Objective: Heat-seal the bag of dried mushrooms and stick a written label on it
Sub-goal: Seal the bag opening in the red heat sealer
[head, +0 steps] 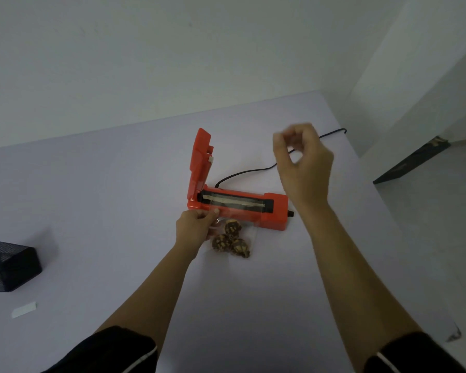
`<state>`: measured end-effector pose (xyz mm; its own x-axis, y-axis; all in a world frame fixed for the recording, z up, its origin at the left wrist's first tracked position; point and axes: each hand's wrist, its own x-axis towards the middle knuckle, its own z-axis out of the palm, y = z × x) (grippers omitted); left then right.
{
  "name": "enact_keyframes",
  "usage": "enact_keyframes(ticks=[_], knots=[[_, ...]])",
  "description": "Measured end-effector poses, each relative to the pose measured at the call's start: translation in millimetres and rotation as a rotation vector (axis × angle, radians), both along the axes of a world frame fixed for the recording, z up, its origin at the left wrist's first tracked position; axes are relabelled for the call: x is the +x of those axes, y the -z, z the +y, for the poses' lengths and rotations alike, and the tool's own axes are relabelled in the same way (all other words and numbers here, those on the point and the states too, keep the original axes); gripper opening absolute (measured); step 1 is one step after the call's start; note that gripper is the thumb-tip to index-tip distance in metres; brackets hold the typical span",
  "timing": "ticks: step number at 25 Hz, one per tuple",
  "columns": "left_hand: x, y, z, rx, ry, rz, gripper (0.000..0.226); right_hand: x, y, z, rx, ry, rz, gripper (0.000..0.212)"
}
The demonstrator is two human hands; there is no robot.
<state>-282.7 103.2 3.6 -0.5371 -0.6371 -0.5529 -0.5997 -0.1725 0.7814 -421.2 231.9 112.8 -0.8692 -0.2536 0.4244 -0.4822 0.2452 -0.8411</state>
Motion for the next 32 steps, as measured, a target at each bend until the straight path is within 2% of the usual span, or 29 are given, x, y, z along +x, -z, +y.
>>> enact_keyframes(ticks=[3,6,9,14,17,20,22,27,32], knots=[[-0.6,-0.6,0.8,-0.020,0.006,-0.023,0.014,-5.6,-37.9,-19.7,0.082,-0.370,0.261,0.024],[-1.9,-1.6,1.3,-0.019,0.013,-0.041,0.015,2.0,-49.9,-36.5,0.301,-0.698,0.468,0.036],[-2.8,-1.1,1.8,-0.020,0.023,-0.058,0.017,3.0,-41.0,-43.8,0.448,-0.776,0.623,0.035],[-4.0,1.5,2.2,-0.036,0.016,-0.070,0.020,-6.4,-32.5,-31.0,0.441,-0.677,0.690,0.024],[-5.6,2.3,2.4,-0.038,0.008,-0.076,0.020,-14.0,-17.1,-10.8,0.497,-0.656,0.632,0.016],[-6.1,2.7,3.2,-0.037,0.004,-0.069,0.019,-17.5,10.5,13.0,0.646,-0.580,0.558,0.017],[-6.6,2.7,3.4,-0.035,-0.004,-0.057,0.021,-16.6,33.7,28.0,0.765,-0.508,0.499,0.024],[-6.9,2.2,3.6,-0.045,-0.006,-0.045,0.026,-17.0,79.0,45.6,0.934,-0.485,0.190,0.056],[-8.3,6.9,-0.1,-0.046,-0.020,-0.045,0.028,-14.6,98.0,42.7,1.130,-0.473,0.166,0.072]])
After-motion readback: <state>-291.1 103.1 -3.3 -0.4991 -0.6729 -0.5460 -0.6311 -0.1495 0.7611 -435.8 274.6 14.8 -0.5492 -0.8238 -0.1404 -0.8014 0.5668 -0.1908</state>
